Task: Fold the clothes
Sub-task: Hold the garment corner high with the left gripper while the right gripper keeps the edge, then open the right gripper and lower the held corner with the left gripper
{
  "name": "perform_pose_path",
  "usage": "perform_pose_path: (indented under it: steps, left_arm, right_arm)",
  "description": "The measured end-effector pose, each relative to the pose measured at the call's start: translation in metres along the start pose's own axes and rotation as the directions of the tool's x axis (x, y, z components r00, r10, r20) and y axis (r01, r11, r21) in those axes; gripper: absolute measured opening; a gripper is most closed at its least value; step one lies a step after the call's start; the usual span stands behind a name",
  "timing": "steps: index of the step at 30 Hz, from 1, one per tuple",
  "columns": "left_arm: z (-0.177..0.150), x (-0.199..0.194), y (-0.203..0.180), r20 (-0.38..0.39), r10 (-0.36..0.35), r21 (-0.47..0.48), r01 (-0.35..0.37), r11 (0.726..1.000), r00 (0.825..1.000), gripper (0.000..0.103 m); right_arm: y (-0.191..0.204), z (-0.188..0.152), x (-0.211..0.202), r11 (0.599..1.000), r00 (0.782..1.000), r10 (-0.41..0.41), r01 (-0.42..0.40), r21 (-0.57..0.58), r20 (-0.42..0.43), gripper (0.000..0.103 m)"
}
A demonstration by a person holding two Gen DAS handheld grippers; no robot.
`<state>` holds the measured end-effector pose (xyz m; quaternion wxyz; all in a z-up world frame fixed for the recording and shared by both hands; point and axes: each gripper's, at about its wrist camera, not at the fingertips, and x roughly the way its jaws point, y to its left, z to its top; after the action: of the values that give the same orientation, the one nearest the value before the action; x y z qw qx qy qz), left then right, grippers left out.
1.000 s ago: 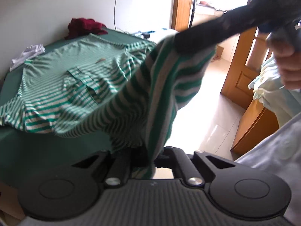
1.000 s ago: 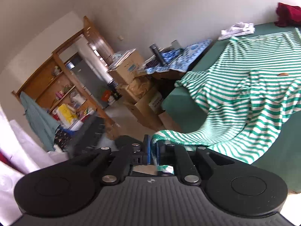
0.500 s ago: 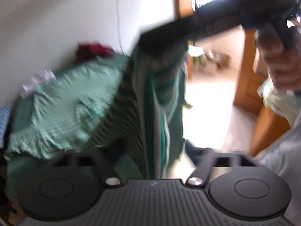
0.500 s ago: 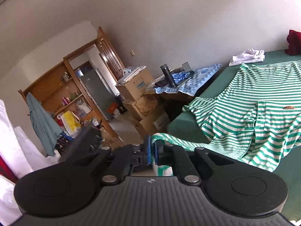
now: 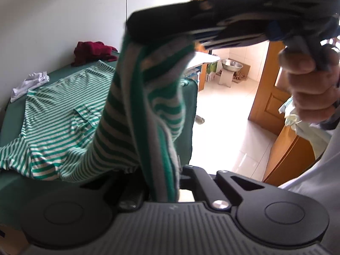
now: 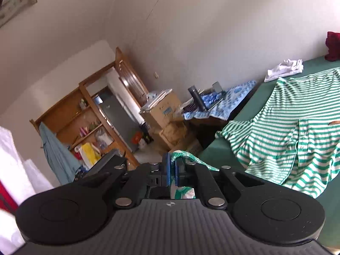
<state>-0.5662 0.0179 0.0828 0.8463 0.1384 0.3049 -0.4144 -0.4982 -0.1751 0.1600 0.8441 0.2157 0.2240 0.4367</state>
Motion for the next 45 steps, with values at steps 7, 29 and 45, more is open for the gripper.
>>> perform_pose_path:
  steps: [7, 29, 45]
  left_arm:
    - [0.01, -0.007, 0.009, 0.04, -0.019, -0.027, 0.021, 0.999, 0.999, 0.0]
    - [0.166, 0.055, 0.205, 0.243, -0.088, -0.058, 0.105, 0.993, 0.966, 0.0]
    - [0.225, 0.165, 0.361, 0.295, -0.263, -0.364, 0.363, 0.858, 0.918, 0.0]
  right_arm:
    - [-0.011, 0.013, 0.004, 0.998, 0.998, -0.056, 0.056, -0.006, 0.022, 0.005]
    - [-0.139, 0.183, 0.091, 0.981, 0.982, -0.134, 0.151, -0.124, 0.13, 0.006]
    - [-0.26, 0.277, 0.217, 0.989, 0.991, -0.127, 0.13, -0.071, 0.046, 0.006]
